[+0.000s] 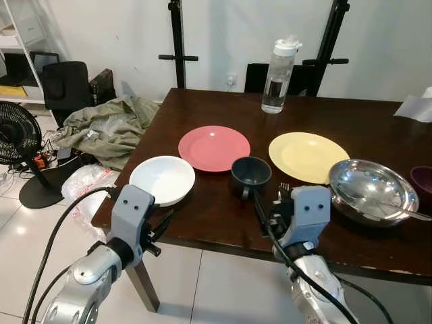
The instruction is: Setting the table
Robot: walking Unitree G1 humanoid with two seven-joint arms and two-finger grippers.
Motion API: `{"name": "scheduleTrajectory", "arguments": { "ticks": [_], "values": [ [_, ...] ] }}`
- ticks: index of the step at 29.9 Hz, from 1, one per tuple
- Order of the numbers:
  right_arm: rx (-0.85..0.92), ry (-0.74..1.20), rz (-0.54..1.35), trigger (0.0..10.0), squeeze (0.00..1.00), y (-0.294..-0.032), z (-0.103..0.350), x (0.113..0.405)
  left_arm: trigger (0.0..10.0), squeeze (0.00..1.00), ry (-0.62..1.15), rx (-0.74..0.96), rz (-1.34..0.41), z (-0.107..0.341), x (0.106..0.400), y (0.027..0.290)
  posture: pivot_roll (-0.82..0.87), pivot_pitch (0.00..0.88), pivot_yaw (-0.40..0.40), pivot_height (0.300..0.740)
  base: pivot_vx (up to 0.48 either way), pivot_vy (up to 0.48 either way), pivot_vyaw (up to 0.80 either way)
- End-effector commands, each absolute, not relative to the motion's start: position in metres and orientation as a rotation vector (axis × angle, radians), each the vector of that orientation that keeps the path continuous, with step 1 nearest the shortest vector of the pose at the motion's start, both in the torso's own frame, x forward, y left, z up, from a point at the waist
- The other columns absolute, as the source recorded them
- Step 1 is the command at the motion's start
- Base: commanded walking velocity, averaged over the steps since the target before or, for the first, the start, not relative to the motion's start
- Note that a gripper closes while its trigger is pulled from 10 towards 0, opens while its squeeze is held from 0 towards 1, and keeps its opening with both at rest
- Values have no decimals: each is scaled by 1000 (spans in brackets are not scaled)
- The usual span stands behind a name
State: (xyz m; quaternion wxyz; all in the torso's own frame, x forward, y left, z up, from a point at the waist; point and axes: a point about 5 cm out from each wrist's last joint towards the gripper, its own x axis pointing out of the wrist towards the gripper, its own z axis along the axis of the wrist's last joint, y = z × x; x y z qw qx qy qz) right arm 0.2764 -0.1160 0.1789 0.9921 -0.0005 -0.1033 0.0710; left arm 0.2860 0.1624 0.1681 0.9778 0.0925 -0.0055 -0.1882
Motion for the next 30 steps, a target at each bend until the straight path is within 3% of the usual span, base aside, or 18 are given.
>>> {"name": "scheduleTrajectory", "arguments": {
  "ticks": [1, 9, 17, 18, 19, 20, 30],
  "values": [
    [-13, -185, 123, 10000, 0, -118, 173, 277, 10000, 0, 9, 199, -347, 162, 286, 167, 73, 95, 99, 740, 0, 0, 0],
    [-36, -89, 69, 10000, 0, -111, 150, 292, 10000, 0, 30, 242, -92, 148, 291, 187, 106, 124, 83, 740, 0, 0, 0],
    [22, -77, 54, 10000, 0, -102, 154, 317, 10000, 0, -19, 256, -6, 167, 296, 208, 155, 142, 74, 740, 0, 0, 0],
    [20, -84, 59, 10000, 161, -100, 156, 320, 10000, 0, -25, 261, 0, 169, 296, 210, 161, 147, 72, 740, 0, 0, 0],
    [21, -87, 60, 10000, 965, -99, 158, 322, 10000, 0, -29, 263, 6, 170, 296, 211, 165, 149, 72, 740, 0, 0, 0],
    [23, -88, 59, 10000, 1000, -99, 159, 323, 10000, 0, -31, 264, 11, 171, 296, 212, 166, 151, 71, 740, 0, 0, 0],
    [72, -28, -76, 10000, 1000, -105, 150, 332, 10000, 0, -40, 254, 3, 173, 293, 205, 180, 171, 73, 740, 0, 0, 0]
  ]
}}
